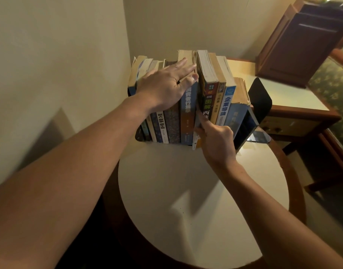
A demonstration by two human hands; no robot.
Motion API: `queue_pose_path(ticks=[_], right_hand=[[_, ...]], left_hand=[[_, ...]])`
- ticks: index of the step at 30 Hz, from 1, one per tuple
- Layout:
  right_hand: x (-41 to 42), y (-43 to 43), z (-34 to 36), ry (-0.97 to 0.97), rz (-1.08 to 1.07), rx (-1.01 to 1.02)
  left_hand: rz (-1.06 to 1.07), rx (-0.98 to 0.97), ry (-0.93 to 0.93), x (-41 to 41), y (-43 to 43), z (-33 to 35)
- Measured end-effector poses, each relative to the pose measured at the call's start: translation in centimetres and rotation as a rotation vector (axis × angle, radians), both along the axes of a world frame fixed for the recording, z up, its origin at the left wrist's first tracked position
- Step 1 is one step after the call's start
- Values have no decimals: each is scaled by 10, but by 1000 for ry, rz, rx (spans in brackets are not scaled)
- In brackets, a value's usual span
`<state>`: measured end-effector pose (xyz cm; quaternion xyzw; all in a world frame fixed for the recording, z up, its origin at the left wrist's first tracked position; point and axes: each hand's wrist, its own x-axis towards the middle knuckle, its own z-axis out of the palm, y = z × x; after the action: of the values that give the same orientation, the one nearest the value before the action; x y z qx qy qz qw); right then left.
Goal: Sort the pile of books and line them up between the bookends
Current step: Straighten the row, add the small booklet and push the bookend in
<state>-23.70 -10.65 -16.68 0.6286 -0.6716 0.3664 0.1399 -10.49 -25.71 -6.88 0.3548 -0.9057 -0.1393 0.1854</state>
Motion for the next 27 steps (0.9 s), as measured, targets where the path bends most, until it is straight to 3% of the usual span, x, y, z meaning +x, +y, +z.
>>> queue_pose_path(ticks=[8,13,19,27], right_hand=[[-5,-1,-23,24,-62,-76],[-5,7,-50,72,-233,-223],[3,-9,-69,-250,-382,-147],[3,-31,-76,-346,-331,-250]], left_hand=[[-16,2,5,-3,2,2],[-16,2,3,-3,3,3],[-30,-5,1,-3,1,0],[-38,-10,16,-5,0,-1]])
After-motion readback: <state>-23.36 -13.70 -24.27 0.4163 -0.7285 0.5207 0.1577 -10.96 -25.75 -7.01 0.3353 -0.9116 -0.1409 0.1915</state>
